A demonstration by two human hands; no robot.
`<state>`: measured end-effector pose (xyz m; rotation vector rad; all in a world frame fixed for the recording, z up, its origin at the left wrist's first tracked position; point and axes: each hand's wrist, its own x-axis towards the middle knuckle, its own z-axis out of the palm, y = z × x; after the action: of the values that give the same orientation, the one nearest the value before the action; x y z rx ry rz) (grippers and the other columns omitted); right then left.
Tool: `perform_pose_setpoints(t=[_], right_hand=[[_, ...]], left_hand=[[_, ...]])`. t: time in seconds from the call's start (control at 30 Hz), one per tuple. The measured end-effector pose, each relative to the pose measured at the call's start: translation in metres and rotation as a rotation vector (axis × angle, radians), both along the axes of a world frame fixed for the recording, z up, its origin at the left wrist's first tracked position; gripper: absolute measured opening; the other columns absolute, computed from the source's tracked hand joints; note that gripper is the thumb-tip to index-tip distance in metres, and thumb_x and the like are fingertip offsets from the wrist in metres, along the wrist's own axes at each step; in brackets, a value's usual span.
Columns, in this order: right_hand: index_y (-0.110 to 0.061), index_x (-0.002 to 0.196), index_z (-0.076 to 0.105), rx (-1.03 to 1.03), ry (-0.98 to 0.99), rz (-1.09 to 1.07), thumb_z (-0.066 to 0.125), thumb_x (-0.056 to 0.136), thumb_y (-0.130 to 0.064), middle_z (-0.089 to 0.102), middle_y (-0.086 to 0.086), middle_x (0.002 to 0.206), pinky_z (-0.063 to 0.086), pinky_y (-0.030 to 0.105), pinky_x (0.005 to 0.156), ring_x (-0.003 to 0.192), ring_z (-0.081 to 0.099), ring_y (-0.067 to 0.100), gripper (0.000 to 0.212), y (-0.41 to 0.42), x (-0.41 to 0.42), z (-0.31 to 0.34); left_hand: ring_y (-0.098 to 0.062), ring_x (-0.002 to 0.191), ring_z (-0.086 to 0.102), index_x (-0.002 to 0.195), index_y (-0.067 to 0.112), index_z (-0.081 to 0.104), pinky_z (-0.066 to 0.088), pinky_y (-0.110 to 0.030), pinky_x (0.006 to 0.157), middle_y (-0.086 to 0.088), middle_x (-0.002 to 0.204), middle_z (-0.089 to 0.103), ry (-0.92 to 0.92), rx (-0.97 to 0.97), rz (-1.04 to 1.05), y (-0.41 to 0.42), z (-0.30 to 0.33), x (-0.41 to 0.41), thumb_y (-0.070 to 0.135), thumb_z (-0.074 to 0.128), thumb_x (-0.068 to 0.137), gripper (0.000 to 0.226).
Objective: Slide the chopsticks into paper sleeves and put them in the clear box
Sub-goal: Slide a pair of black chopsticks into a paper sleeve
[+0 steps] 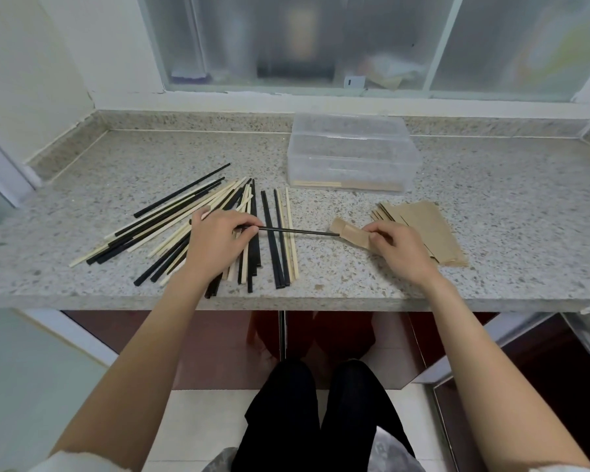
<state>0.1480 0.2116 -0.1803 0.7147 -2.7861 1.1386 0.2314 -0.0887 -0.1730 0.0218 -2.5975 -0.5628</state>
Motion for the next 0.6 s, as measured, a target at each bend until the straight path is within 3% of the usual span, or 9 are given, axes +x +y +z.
perform_pose_setpoints(t=[0.1,0.27,0.5,0.6], right_hand=[[-0.017,0.102,0.069,0.013,0.031,0.026,0.048,0.096,-0.009,0.063,-0.009,0.083,0.032,0.012,0.059,0.070,0.049,0.000,0.023,-0.0005,-0.0006,0.0020],[-0.015,0.104,0.070,0.020,0.050,0.037,0.049,0.096,-0.009,0.065,-0.009,0.090,0.035,0.014,0.065,0.076,0.050,-0.003,0.023,0.0031,-0.0017,0.0026],[-0.015,0.105,0.070,0.022,0.060,0.044,0.049,0.095,-0.006,0.067,-0.005,0.097,0.036,0.010,0.068,0.085,0.054,0.009,0.025,0.0040,-0.0026,0.0053],[-0.015,0.105,0.070,0.019,0.059,0.031,0.050,0.094,-0.008,0.068,-0.005,0.098,0.044,0.021,0.075,0.089,0.058,0.011,0.024,0.0040,0.0001,0.0079]], left_hand=[[-0.006,0.093,0.057,0.098,0.034,0.068,0.015,-0.046,0.110,0.017,0.097,0.067,-0.029,-0.053,0.010,-0.0034,0.0051,-0.0028,0.035,0.056,0.091,0.014],[-0.008,0.097,0.058,0.098,0.034,0.068,0.014,-0.043,0.109,0.014,0.097,0.068,-0.015,-0.032,0.012,-0.0023,0.0095,-0.0030,0.034,0.056,0.092,0.014],[-0.006,0.089,0.059,0.098,0.032,0.069,0.021,-0.041,0.107,0.016,0.097,0.068,-0.004,-0.039,-0.049,0.0035,0.0114,-0.0023,0.033,0.056,0.091,0.015],[-0.007,0.086,0.060,0.098,0.032,0.069,0.026,-0.035,0.099,0.014,0.093,0.069,0.017,-0.045,-0.048,0.0052,0.0103,-0.0026,0.034,0.057,0.091,0.014]])
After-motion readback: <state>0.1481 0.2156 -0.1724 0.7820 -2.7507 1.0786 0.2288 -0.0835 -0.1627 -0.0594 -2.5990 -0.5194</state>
